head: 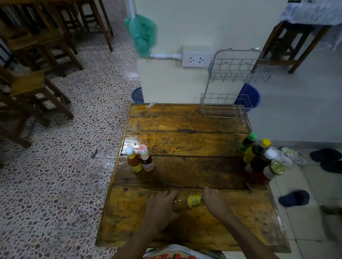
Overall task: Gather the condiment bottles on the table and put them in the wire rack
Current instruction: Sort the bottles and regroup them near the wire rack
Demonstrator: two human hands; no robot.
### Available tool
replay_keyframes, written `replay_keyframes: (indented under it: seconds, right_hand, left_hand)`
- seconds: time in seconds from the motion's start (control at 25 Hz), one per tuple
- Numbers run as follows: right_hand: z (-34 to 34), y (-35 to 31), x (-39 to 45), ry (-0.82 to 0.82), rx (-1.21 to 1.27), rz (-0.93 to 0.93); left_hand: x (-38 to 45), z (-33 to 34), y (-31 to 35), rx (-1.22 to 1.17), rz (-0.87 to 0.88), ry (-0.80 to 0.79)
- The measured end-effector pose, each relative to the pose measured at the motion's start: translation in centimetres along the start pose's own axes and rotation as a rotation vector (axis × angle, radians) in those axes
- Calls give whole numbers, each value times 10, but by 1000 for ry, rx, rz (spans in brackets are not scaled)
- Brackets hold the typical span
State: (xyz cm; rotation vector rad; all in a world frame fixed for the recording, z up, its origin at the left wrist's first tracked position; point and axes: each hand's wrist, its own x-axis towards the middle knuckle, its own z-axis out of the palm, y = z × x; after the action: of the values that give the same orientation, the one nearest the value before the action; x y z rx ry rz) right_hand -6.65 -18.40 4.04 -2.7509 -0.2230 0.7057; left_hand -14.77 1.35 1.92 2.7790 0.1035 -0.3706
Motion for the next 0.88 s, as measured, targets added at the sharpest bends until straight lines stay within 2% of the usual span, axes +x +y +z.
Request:
replay_keyframes:
  seconds: [0.08,0.12,0.2,0.28,0.32,0.4,0.48,0.64,0.68,0.72,0.76,0.8,0.88]
  right_hand:
    - [-8,-4,-1,0,-84,-63]
    - [-16,-6,-4,47,-36,-104]
    - [-32,-8,-10,211,54,-191]
    - [-46,-10,-16,358,-118,-364]
    - [-52,-11,-17,364,-195,-442]
    - [-57,-11,-17,270,-282,-499]
    - [-56,-13,-19,256,-272,-464]
    - [-43,-11,-16,186,-118,-266]
    - [-37,-7,-14,180,-196,-320]
    - [-31,-2,-13,102,-228,-343]
    - [-26,5,-11,11,-194,-270]
    - [-24,10,-6,-3,-196,-226]
    - [-21,11,-12,-107,-12,-33]
  left_hand:
    - [0,-1,1,2,-4,10]
    - [1,-3,2,-36,-5,14]
    - [2,-9,2,-265,-25,-15]
    - [2,-13,0,-488,-42,-86]
    - [1,-14,-2,-543,-46,-106]
    - [-3,-16,-1,-570,-51,-139]
    - [-4,-15,1,-562,-55,-143]
    - [-1,-8,3,-444,-52,-112]
    - [1,-5,2,-386,-40,-99]
    - [2,-2,3,-323,-28,-86]
    - [4,-1,4,-256,-11,-79]
    - [5,1,5,-192,17,-74]
    - [12,5,8,-83,72,-85]
